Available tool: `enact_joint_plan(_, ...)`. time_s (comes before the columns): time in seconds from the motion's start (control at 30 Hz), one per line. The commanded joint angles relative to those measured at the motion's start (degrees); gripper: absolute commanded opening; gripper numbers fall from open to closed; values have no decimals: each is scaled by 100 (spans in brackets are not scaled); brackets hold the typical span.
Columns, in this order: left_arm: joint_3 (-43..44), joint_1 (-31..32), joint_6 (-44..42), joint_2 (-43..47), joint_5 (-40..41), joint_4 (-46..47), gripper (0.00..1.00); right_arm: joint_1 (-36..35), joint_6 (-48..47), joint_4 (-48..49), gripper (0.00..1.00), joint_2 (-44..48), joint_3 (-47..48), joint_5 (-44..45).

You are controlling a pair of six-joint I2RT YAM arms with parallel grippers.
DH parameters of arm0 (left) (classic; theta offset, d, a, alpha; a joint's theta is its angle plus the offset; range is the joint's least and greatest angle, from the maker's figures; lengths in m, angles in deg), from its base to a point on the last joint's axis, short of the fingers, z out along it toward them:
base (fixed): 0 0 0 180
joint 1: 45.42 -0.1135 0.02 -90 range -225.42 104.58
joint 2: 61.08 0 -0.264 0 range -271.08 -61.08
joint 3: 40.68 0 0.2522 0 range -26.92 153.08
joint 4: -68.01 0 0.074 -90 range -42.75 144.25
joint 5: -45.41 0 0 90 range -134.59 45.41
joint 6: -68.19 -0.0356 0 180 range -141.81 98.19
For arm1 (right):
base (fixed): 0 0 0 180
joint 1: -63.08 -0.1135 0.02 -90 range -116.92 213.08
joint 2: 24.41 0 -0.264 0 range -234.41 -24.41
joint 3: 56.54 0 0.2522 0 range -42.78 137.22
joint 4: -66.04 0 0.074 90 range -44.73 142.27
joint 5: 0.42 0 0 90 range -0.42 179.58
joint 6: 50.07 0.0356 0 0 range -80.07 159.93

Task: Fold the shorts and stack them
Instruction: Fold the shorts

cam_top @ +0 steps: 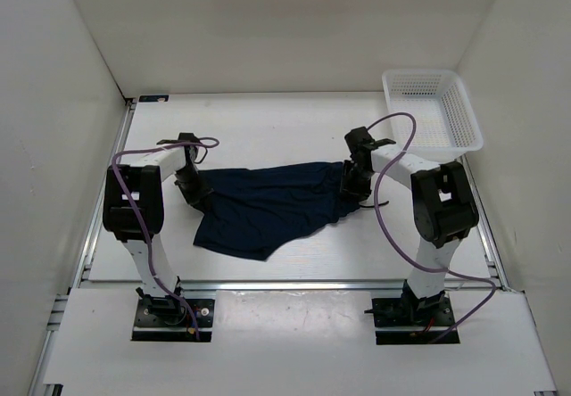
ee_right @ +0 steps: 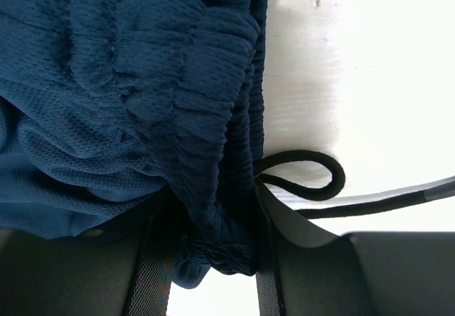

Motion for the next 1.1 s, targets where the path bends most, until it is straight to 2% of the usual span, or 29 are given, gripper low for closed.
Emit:
enact_joint_plan(0.0, 165, 34, -58, -21, 131, 190, 10, -59, 197, -14, 0, -321, -351, 667)
enact_joint_plan(0.1, 217, 34, -111, -21, 131, 190, 10, -198, 443, -214, 0, 83, -342, 1035)
enact_joint_plan(0.13, 218, 34, -180, -21, 79, 138, 10, -277, 496, -346, 0, 172, -272, 1481)
enact_joint_plan(0.33, 323, 104, -181, -214, 26, 138, 10, -331, 383, -989, 0, 674, 290, 2293)
enact_joint_plan(0.6, 1280, 657, -76, -521, -282, -38, 10, -331, 40, -1411, 0, 938, 967, 2943)
enact_joint_plan(0.63, 1412, 728, -76, -574, -282, -134, 13, -331, -21, -1411, 0, 999, 1029, 3005)
enact_joint_plan(0.77, 2062, 1018, -76, -837, -212, -442, 34, -331, -127, -1621, 0, 999, 1415, 3146)
enact_joint_plan(0.8, 2238, 1079, -76, -838, -212, -495, 55, -383, -188, -1622, 0, 999, 1486, 3198)
enact_joint_plan(0.93, 2511, 1027, -128, -786, 60, -680, 95, -436, -338, -1727, 0, 1052, 1714, 3322)
enact_joint_plan(1.07, 2512, 861, -190, -733, 0, -750, 98, -489, -391, -1728, 0, 1052, 1654, 3375)
